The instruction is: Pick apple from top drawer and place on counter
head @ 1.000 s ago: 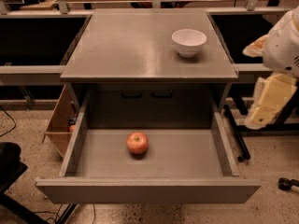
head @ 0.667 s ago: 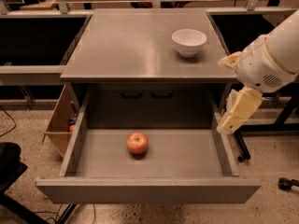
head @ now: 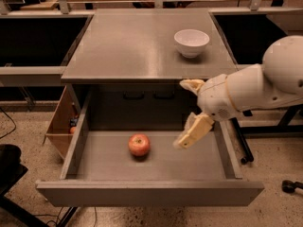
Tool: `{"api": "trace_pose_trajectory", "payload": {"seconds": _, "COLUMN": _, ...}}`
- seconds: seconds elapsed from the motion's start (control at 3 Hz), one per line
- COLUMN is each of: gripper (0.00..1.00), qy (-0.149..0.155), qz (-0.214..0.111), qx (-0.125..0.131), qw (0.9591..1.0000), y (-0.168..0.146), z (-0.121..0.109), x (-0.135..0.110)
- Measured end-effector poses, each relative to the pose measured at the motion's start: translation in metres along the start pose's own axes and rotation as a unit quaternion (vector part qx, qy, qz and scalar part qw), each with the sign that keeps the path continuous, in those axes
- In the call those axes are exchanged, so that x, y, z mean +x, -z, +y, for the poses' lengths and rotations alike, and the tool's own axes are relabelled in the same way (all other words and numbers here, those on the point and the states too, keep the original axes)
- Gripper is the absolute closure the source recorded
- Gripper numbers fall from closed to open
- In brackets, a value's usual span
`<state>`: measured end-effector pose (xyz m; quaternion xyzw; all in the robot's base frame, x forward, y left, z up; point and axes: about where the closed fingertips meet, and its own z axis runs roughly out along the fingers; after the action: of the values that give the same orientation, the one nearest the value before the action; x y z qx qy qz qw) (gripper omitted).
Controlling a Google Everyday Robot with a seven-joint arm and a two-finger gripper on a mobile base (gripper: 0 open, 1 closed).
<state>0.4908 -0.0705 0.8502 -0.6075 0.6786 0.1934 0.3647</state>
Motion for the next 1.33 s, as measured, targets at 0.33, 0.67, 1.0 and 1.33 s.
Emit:
{"api": "trace_pose_trajectory", "payload": {"seconds": 0.33, "gripper": 0.0, "qy": -0.011, "qz": -0.025, "qx": 0.016, "qw": 0.9995, "y": -0.022, "z": 0.002, "x": -0.001}}
{"api": "trace_pose_trajectory", "payload": {"seconds": 0.67, "gripper": 0.0, "qy": -0.012, "qz": -0.027, "qx": 0.022, "qw": 0.9993, "y": -0.025, "z": 0.0, "x": -0.002}}
{"api": "trace_pose_trajectory", "payload": {"seconds": 1.0, "gripper": 0.0, "qy": -0.009, "qz": -0.033, "qx": 0.003, "qw": 0.9994, "y": -0.064, "z": -0.003, "x": 0.005}}
{"api": "trace_pose_trajectory", "payload": {"seconds": 1.33, "gripper": 0.0, "qy": -0.001, "qz": -0.041, "qx": -0.015, "qw": 0.9991, "y": -0.112, "z": -0.008, "x": 0.018}}
